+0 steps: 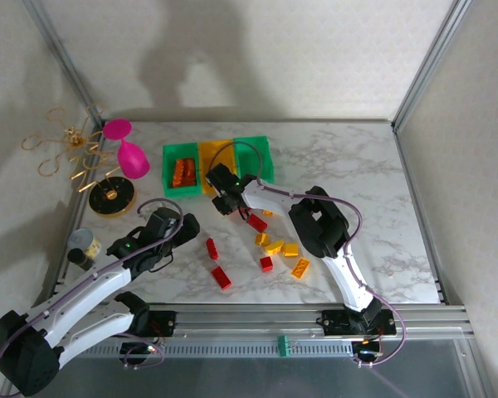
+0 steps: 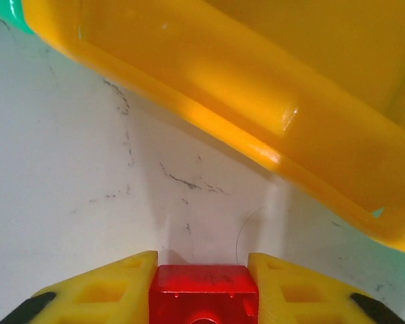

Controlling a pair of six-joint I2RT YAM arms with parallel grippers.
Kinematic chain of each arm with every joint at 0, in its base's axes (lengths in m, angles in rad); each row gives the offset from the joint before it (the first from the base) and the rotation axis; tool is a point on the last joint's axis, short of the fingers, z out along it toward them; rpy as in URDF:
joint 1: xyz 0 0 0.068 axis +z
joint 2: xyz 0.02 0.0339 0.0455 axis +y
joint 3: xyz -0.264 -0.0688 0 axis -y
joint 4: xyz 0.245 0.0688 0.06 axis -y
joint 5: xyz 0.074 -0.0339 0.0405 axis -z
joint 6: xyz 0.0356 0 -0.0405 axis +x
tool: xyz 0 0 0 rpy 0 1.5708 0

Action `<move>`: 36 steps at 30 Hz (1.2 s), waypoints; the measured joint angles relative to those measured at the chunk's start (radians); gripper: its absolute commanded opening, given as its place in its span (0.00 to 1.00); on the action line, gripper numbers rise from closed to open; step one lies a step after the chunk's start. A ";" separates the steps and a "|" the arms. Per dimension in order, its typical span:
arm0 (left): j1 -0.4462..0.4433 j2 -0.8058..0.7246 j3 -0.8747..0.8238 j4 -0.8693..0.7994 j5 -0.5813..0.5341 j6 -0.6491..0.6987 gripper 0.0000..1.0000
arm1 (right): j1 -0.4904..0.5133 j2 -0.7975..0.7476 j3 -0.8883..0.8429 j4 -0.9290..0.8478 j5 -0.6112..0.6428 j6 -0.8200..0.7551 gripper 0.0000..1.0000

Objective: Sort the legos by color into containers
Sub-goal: Pick up the lego from the center of the table, then place the lego in the container.

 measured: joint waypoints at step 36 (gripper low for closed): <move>-0.091 0.114 0.126 -0.021 -0.008 -0.014 0.98 | -0.100 -0.133 0.051 0.139 -0.019 0.138 0.64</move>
